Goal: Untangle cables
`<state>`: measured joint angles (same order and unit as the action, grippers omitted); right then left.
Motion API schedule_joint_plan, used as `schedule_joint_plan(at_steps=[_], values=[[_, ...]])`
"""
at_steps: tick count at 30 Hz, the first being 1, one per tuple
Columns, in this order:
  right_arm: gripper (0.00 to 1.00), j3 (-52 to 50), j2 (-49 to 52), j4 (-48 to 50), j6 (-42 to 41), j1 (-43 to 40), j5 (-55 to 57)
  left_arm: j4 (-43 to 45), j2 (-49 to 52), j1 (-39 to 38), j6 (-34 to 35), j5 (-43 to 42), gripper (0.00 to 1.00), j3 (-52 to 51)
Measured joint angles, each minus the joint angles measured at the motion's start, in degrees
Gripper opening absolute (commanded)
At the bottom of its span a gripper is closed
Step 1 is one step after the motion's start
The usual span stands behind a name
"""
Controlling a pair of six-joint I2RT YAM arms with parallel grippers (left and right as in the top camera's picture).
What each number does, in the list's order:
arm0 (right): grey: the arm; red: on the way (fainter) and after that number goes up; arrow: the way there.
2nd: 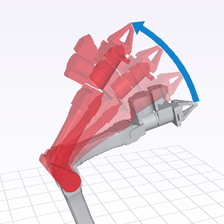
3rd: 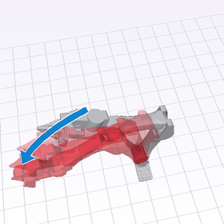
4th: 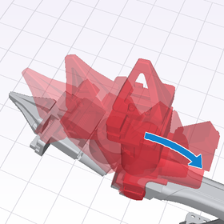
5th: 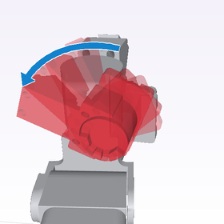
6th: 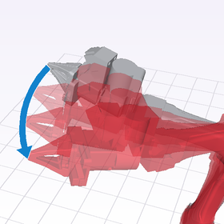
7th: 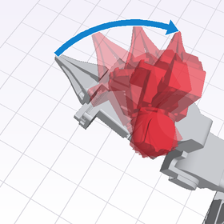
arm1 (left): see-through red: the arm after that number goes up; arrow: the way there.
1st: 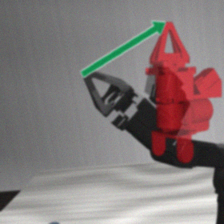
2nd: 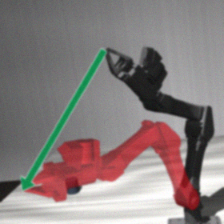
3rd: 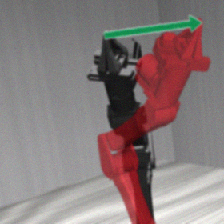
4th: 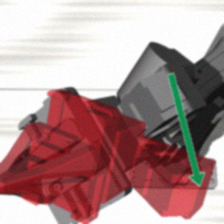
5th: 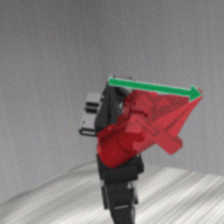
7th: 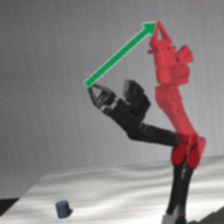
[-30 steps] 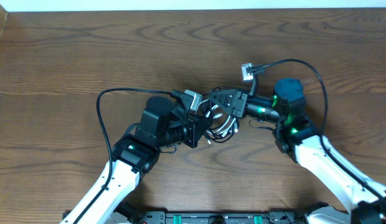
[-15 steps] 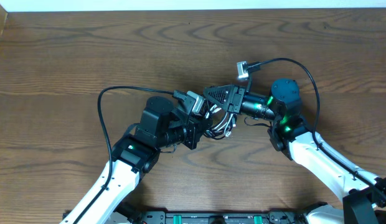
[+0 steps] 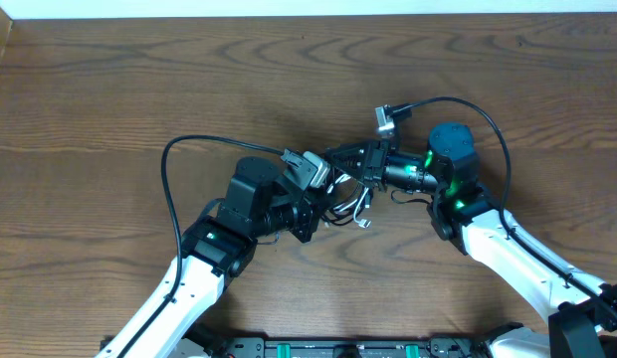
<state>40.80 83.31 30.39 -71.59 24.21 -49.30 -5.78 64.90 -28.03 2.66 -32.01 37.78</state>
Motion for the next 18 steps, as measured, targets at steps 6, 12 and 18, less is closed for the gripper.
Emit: schedule_joint_plan(at_steps=[6, 12, 18], values=[[0.04, -0.5, 0.5, 10.4, -3.2, -1.4, -3.0, -1.2, 0.0, 0.0, -1.0, 0.4, 0.08, 0.2], [0.01, -0.6, 0.6, 14.6, -7.0, -8.3, -5.2, -5.9, -0.1, 0.0, -1.7, 0.4, 0.08, 0.4], [0.01, -1.0, 0.7, 18.1, -10.1, -14.5, -9.1, -6.2, -0.1, 0.0, -2.0, 1.2, 0.08, 0.8]])
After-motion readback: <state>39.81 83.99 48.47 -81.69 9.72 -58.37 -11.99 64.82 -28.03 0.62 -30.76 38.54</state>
